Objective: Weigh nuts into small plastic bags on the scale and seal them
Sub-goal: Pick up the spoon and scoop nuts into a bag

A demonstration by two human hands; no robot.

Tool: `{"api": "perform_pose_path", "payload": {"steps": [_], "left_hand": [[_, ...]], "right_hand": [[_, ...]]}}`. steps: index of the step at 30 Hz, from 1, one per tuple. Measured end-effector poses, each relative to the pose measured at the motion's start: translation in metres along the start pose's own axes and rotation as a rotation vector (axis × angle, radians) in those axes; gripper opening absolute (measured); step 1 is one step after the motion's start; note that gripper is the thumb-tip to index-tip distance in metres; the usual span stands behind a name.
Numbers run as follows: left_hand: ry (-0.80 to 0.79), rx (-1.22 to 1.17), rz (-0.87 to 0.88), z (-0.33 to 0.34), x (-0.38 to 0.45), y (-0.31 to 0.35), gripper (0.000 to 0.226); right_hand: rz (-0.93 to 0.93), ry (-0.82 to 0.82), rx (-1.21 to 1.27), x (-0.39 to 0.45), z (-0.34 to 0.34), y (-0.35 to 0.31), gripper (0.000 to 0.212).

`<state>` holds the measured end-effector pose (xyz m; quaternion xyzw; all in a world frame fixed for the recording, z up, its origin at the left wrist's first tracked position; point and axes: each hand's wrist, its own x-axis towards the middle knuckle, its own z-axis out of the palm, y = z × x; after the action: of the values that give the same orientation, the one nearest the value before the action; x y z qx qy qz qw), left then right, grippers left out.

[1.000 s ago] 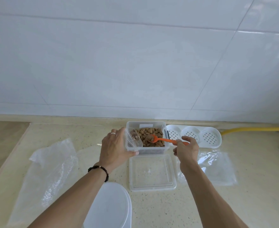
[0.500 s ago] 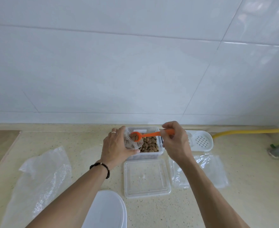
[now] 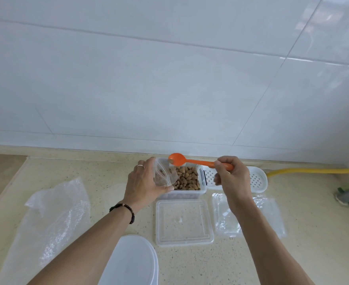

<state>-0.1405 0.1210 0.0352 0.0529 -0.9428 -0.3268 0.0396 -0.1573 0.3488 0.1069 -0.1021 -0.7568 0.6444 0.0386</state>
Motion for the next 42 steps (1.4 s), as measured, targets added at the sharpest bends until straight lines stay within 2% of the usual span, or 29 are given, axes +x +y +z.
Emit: {"api": "perform_pose_path", "payload": {"steps": [5, 11, 14, 16, 19, 21, 27, 31, 37, 40, 42], "left_hand": [[0.001, 0.025, -0.047, -0.006, -0.004, -0.017, 0.101], [0.008, 0.081, -0.038, 0.002, -0.006, -0.023, 0.102], [0.011, 0.094, -0.030, 0.004, -0.008, -0.024, 0.102], [0.015, 0.108, -0.026, 0.004, -0.010, -0.026, 0.102], [0.021, 0.128, -0.023, 0.002, -0.011, -0.028, 0.100], [0.019, 0.131, -0.024, 0.001, -0.011, -0.029, 0.099], [0.018, 0.148, -0.024, -0.002, -0.010, -0.031, 0.099], [0.023, 0.146, -0.023, -0.002, -0.007, -0.030, 0.098], [0.032, 0.188, -0.019, -0.003, 0.001, -0.016, 0.091], [0.024, 0.191, -0.024, -0.003, 0.005, -0.008, 0.092], [0.023, 0.164, -0.019, -0.002, 0.006, -0.003, 0.092]], "right_hand": [[0.210, 0.097, 0.088, 0.009, 0.002, 0.029, 0.003], [0.269, 0.125, 0.026, 0.011, 0.014, 0.050, 0.004], [0.146, 0.152, -0.204, 0.015, 0.015, 0.060, 0.013], [0.035, 0.075, -0.338, 0.013, 0.019, 0.061, 0.018], [-0.044, -0.071, -0.396, 0.008, 0.031, 0.062, 0.013], [-0.010, -0.090, -0.358, 0.006, 0.038, 0.064, 0.013], [0.263, 0.062, -0.106, 0.008, 0.037, 0.070, 0.009], [0.329, 0.122, 0.004, 0.012, 0.028, 0.064, 0.004], [0.270, 0.110, 0.071, 0.016, 0.016, 0.040, 0.004], [0.168, 0.076, 0.036, 0.014, 0.017, 0.021, 0.004], [0.053, -0.002, -0.073, 0.008, 0.021, 0.010, 0.006]]}}
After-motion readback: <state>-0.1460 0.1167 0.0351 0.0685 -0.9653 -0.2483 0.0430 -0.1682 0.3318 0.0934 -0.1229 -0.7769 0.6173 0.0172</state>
